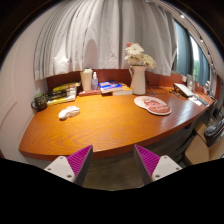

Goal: Arrange mouse

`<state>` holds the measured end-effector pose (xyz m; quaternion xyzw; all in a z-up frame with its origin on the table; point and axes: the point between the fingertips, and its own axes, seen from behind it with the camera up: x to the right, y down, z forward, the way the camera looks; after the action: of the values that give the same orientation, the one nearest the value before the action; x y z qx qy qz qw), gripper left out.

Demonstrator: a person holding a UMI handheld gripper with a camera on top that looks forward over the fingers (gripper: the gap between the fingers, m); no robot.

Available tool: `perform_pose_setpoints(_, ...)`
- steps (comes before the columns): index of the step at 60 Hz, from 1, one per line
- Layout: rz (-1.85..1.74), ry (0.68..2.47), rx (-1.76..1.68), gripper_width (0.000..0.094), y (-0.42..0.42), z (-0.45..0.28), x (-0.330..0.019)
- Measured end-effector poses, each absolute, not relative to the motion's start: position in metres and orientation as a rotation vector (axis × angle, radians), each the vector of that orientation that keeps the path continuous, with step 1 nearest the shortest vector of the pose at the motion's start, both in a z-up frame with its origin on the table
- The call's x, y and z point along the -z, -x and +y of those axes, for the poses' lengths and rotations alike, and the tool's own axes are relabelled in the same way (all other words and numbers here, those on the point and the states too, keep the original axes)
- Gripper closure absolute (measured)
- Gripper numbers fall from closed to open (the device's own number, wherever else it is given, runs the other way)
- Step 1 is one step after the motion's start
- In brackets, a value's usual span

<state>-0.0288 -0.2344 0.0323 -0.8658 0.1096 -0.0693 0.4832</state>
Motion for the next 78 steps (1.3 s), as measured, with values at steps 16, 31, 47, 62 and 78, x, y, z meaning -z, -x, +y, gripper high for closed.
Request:
perform_pose_setpoints(16, 0.145, 2.14, -0.012, 0.0087, 0.142, -0.12, -0.009)
perform_pose_setpoints(31, 0.093, 2.163, -0.046, 0.0086, 0.187, -0.02, 0.0)
perform_pose_setpoints(47, 0.069, 2.191, -0.038, 0.0095, 0.208, 0.052, 0.005)
perform_pose_setpoints(62, -0.01, 2.22, -0.014, 0.0126, 0.224, 0.081, 0.013)
perform_pose_setpoints(78, -0.087, 2.259, -0.061, 0.0396, 0.219, 0.083, 0.014)
